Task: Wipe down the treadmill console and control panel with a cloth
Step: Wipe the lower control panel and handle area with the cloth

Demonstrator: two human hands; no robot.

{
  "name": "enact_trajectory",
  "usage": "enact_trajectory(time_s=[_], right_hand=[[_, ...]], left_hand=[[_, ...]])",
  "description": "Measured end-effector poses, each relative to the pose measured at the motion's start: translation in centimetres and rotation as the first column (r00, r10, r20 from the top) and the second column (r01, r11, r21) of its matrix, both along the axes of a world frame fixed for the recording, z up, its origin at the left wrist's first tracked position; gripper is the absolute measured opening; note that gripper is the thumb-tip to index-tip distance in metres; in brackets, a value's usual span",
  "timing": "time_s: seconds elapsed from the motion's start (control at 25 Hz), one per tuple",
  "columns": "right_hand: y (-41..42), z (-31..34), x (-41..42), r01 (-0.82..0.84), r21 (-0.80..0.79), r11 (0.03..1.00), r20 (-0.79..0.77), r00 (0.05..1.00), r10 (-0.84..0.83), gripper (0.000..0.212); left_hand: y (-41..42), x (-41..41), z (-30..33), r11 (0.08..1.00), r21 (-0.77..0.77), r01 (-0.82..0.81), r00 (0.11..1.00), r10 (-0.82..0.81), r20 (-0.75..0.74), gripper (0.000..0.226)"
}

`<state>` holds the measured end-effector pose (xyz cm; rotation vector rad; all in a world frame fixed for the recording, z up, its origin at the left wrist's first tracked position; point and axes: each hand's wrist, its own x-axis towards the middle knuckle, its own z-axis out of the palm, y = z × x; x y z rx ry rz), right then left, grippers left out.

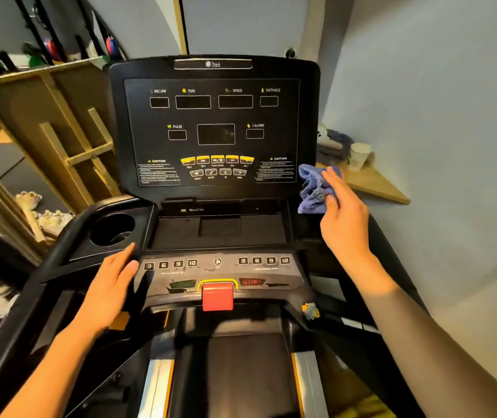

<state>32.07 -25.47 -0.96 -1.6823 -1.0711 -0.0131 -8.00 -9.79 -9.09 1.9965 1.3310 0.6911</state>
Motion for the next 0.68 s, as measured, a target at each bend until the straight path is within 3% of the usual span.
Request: enact_trajectory(time_s=[0.2, 0.44, 0.6, 0.68], right_hand=[[-4.2, -1.7, -1.2, 0.052, -0.068, 0.996, -0.07, 0.996, -0.056, 0.048], [-7.5, -3.8, -3.5, 0.088, -0.122, 0.989, -0.237, 0.965, -0.115, 0.049], [-8.8, -6.0, -6.0, 0.078, -0.204, 0.976, -0.282, 0.95, -0.134, 0.048], [-9.6, -7.3, -7.0, 0.056, -0.232, 0.971, -0.255, 0.96, -0.117, 0.046]], left_hand=[[-3.4, -1.8, -0.3, 0.999, -0.005, 0.047, 0.998, -0.047, -0.042, 0.05], [-4.3, -5.5, -3.1, 0.991, -0.059, 0.122, 0.972, -0.131, -0.196, 0.093], [-4.7, -6.0, -4.5, 0.992, 0.048, 0.115, 0.935, -0.092, -0.344, 0.078], [-4.9, -5.9, -4.8, 0.984, 0.137, 0.112, 0.932, -0.056, -0.359, 0.058]])
